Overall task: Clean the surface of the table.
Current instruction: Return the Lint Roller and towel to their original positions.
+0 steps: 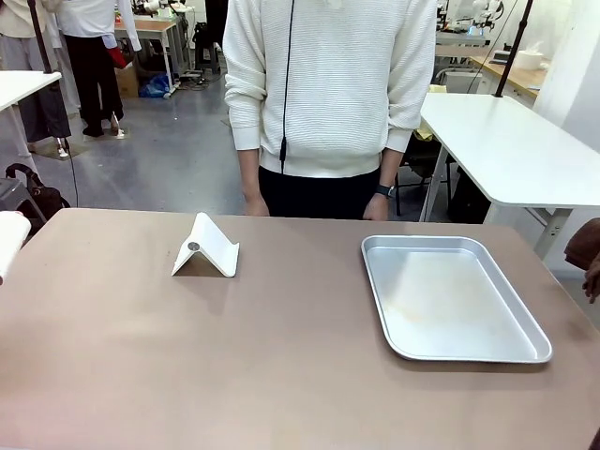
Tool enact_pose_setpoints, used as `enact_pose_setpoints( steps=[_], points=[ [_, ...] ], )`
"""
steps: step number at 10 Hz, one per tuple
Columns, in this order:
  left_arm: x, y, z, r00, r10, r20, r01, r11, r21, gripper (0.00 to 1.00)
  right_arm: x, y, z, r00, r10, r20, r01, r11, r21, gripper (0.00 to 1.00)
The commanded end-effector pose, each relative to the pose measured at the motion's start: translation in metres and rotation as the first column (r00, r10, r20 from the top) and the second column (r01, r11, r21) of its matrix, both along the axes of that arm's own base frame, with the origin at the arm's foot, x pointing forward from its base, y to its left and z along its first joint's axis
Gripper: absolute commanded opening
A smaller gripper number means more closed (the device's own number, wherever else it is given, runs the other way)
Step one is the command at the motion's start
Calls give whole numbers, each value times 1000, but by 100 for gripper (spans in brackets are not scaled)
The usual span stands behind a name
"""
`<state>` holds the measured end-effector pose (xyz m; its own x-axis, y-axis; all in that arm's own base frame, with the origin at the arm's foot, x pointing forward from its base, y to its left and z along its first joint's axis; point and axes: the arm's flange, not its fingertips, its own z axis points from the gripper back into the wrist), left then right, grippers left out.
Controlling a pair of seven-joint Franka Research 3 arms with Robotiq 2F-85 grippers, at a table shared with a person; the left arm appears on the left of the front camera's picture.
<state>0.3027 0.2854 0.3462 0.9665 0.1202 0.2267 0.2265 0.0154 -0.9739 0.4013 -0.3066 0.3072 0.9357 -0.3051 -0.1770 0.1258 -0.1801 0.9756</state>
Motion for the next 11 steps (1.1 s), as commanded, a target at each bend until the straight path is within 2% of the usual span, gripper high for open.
enact_pose_setpoints(
  steps=[1, 6, 8, 9, 10, 11],
  points=[
    [-1, -1, 3, 1000, -5, -4, 5, 1000, -1, 22, -1, -1, 6, 1000, 5, -1, -5, 1000, 9, 8],
    [0, 0, 0, 1000, 0, -1, 0, 1000, 1, 22, 0, 0, 0, 1000, 0, 0, 0, 1000, 0, 8],
    [7, -26, 28, 998, -54, 21, 54, 998, 20, 22, 11, 29, 27, 998, -10, 65, 12, 1000, -28, 8],
    [9, -39, 49, 998, -49, 26, 48, 998, 30, 22, 17, 48, 48, 995, -11, 102, 16, 999, -45, 8],
    [8, -59, 74, 998, -44, 33, 42, 997, 66, 22, 25, 75, 72, 990, 26, 139, -17, 998, -62, 8],
    [5, -79, 97, 999, -50, 16, 48, 994, 96, 22, 34, 107, 91, 989, 61, 137, -46, 993, -113, 8]
  ],
)
